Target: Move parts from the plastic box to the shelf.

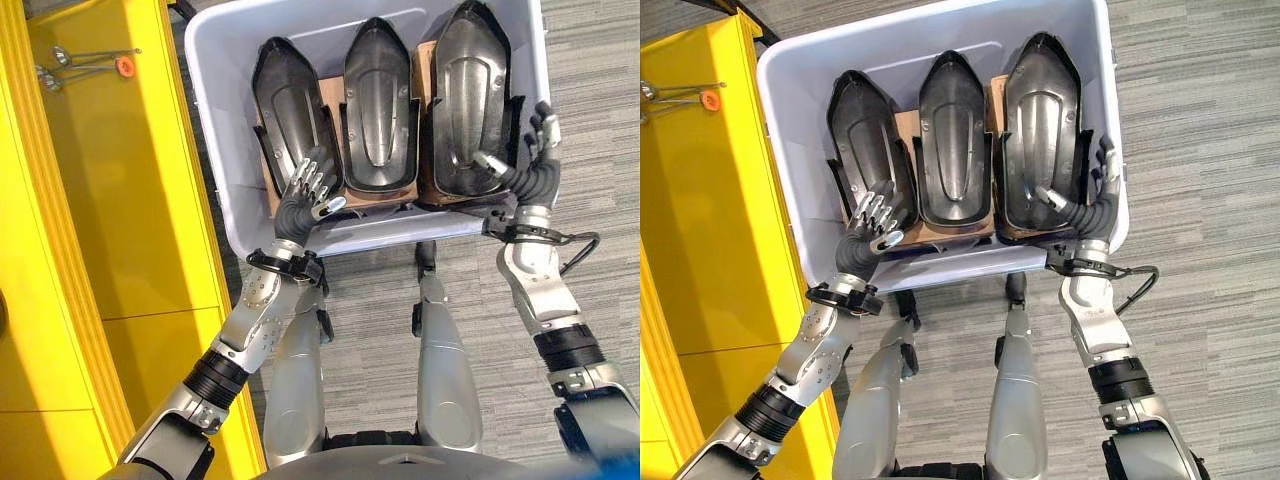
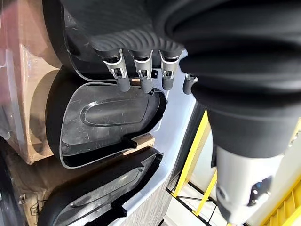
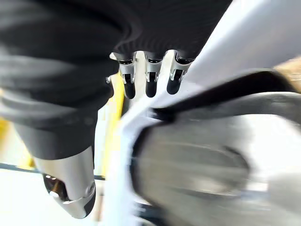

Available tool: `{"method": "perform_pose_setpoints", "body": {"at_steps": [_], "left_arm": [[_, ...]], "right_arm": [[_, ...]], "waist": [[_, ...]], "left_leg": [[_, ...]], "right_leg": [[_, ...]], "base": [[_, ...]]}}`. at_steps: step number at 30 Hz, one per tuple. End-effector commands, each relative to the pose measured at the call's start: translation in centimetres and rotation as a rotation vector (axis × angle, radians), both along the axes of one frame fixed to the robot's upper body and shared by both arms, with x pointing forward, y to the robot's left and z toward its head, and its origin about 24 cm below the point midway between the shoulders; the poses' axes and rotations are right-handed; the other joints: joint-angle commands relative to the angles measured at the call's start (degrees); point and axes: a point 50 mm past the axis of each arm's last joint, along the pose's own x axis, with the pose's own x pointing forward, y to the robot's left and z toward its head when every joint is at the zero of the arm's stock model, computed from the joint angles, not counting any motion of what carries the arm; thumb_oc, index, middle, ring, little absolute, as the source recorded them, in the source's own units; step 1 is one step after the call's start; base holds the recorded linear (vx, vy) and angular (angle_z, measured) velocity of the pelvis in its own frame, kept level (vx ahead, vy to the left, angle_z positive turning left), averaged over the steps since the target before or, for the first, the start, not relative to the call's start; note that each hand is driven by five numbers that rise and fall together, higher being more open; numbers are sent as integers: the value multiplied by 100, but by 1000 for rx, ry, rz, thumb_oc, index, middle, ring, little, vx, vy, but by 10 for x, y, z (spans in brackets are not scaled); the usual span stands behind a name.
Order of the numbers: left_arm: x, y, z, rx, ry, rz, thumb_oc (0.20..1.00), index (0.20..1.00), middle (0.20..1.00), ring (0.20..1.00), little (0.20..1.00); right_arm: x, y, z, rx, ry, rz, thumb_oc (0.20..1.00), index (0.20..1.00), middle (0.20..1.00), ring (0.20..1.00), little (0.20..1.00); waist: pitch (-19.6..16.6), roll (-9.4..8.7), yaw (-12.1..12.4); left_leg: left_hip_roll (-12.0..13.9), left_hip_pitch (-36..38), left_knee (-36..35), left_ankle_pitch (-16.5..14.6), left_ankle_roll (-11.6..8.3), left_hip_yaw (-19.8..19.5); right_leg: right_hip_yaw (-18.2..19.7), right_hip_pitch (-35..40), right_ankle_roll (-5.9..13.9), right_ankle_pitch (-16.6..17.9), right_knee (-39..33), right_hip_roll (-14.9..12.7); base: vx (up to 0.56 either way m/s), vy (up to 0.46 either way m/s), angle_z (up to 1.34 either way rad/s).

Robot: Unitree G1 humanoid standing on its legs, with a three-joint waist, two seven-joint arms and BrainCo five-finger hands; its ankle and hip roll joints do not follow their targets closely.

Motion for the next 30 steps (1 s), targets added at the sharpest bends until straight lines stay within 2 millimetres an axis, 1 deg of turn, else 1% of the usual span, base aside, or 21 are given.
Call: {"method": "perform_pose_setpoints", "body": {"at_steps": [1,4,5,7,14,16,21,30], "left_arm": [[-9,7,8,-7,-76,29,1000,1000,1000,1000,1000],[-10,8,10,-6,-87,34,1000,1000,1000,1000,1000],[-11,9,9,-14,-82,39,1000,1000,1000,1000,1000],[-11,9,8,-12,-81,41,1000,1000,1000,1000,1000],[-12,8,9,-13,-82,34,1000,1000,1000,1000,1000],[-11,7,9,-8,-82,28,1000,1000,1000,1000,1000],[-12,6,8,-9,-82,17,1000,1000,1000,1000,1000],[-11,5,10,-10,-90,9,1000,1000,1000,1000,1000]], "right_arm": [[-14,-2,13,-31,-128,-13,1000,1000,1000,1000,1000],[-15,2,10,-31,-125,-7,1000,1000,1000,1000,1000],[-13,-1,4,-15,-98,-22,1000,1000,1000,1000,1000],[-10,-5,-1,-7,-69,-46,1000,1000,1000,1000,1000],[-4,-12,-6,-14,-32,-104,1000,1000,1000,1000,1000],[-1,-17,-9,-54,-8,-148,1000,1000,1000,1000,1000],[6,-25,-12,-66,21,-210,1000,1000,1000,1000,1000],[16,-34,-19,-89,84,-261,1000,1000,1000,1000,1000]], "waist": [[-412,-157,139],[-419,-167,139],[-418,-159,137],[-413,-145,139],[-383,-117,154],[-371,-94,165],[-362,-51,191],[-346,-7,226]], "left_leg": [[460,10,404,-207,-392,-433],[461,3,393,-199,-399,-432],[458,5,390,-195,-406,-424],[457,-17,403,-200,-405,-436],[451,-23,405,-202,-402,-422],[442,-13,401,-215,-401,-420],[432,-32,400,-209,-399,-437],[426,-87,377,-194,-384,-472]], "right_leg": [[155,-334,200,22,651,-148],[148,-325,204,26,641,-148],[139,-316,200,27,630,-141],[153,-323,199,34,623,-144],[158,-347,197,27,639,-139],[165,-360,200,23,646,-140],[190,-392,196,18,668,-124],[162,-442,181,13,676,-105]], "base": [[4,-3,-5],[0,-1,-1],[0,0,0],[0,0,0],[0,0,0],[0,0,0],[0,0,0],[-2,-2,-2]]}}
